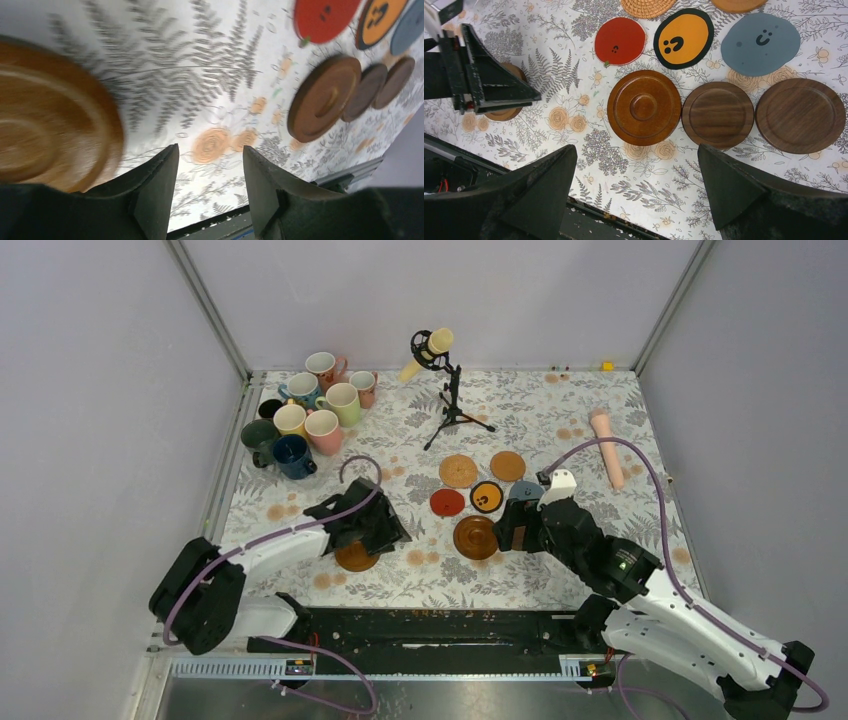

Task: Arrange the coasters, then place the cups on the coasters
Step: Move the coaster to the center of the board.

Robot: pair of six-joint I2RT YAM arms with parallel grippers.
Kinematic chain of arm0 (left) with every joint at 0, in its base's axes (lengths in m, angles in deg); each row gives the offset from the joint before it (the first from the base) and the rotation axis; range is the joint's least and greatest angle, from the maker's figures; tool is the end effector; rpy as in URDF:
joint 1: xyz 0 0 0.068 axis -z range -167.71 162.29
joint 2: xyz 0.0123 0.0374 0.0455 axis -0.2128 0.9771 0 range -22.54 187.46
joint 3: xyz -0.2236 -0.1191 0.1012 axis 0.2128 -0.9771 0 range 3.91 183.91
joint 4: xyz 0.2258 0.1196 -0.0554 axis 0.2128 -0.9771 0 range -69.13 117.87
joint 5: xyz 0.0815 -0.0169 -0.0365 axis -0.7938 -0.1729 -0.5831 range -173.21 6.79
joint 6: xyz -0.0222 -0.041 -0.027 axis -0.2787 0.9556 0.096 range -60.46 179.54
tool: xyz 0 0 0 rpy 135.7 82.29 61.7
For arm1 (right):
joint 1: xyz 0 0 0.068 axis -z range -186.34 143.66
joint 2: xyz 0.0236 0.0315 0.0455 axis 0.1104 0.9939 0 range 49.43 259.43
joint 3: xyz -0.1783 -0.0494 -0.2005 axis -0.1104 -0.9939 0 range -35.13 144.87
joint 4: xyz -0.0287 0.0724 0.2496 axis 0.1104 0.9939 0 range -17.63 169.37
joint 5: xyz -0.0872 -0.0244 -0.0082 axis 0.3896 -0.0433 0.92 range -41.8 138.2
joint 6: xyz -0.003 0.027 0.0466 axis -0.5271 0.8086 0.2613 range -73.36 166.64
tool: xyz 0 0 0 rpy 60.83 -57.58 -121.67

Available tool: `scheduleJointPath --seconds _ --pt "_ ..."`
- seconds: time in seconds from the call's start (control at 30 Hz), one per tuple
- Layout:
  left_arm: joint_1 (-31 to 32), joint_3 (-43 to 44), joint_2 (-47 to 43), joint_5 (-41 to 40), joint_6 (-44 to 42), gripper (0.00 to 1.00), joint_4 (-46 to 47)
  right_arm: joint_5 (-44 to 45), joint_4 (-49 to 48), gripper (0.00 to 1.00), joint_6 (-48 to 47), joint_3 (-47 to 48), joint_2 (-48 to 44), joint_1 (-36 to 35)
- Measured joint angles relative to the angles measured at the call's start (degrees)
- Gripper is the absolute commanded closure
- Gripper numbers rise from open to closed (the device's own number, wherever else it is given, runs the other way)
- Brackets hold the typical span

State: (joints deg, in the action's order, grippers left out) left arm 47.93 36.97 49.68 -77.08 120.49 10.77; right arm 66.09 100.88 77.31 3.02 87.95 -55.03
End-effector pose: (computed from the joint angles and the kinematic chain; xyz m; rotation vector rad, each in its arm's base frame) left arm 0.1831 -0.1359 0.1658 -0.5565 2.6818 -0.7174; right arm 0.1094 0.1079 0.2842 -0.1349 2.0874 0.5328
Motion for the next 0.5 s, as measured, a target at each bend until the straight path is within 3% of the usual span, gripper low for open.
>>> scheduleJointPath --seconds 0.3,0.5 --pt "8.39 7.74 6.29 2.95 -1.22 0.47 4.76 0.09 2.43 0.01 0.00 0.00 -2.34 0.00" --pt "7.67 14.71 3.89 -5.46 -6.27 0.48 -5.97 0.09 2.95 0.01 0.00 0.00 -3.02 0.00"
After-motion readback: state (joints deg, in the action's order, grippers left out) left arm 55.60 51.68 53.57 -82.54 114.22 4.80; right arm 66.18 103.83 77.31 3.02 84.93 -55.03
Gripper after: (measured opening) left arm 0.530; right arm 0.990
